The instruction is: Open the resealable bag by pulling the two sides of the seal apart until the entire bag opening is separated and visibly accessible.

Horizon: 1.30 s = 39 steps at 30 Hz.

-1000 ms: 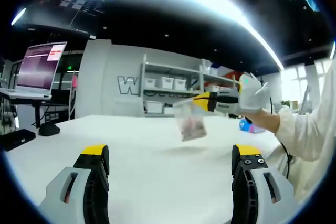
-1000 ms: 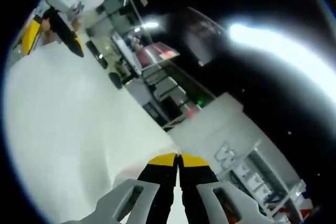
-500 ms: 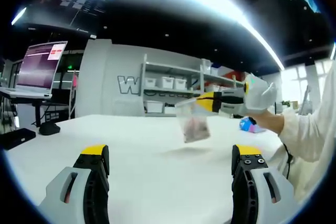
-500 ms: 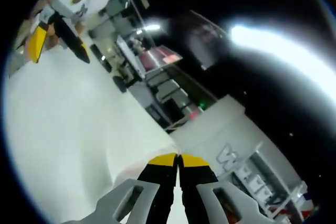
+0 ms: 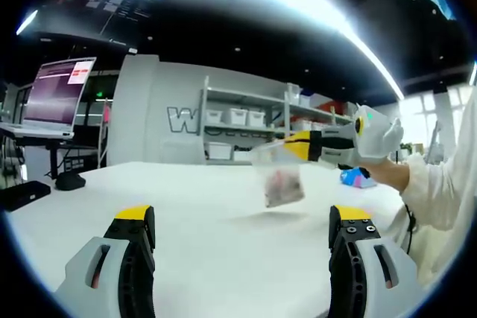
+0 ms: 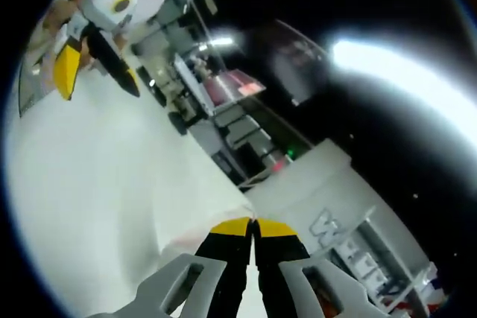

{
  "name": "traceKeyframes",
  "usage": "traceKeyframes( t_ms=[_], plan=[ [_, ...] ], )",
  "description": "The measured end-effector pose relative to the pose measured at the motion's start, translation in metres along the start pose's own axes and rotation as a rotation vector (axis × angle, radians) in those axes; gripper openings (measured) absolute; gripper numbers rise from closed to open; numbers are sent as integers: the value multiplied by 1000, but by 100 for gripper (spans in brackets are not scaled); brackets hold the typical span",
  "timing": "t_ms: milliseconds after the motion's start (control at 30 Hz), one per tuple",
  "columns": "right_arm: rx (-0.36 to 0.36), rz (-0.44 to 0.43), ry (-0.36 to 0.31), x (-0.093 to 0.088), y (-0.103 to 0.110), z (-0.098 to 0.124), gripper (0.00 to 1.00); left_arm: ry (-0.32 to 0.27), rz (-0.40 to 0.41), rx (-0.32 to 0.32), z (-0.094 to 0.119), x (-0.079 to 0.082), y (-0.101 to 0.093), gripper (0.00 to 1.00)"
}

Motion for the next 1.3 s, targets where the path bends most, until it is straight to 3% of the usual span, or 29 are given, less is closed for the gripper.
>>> traceKeyframes(
  t_ms=[800, 1300],
  plan=[
    [26, -3, -19, 7, 13, 19, 0, -1, -8, -5, -2, 2, -1, 96],
    [66, -30, -60, 23, 32, 38, 0, 3, -4, -4, -1, 0, 0, 95]
  ],
)
Point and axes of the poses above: the point that each gripper's makers call its tool centre point, and the gripper's own axes: z roughly backward along the fingers, y roughly to its left, x roughly out of its top, the point moved 6 cm from there along z, roughly backward along the fingers, and after that the axes turned 4 degrees about z, right-handed, at the moved point
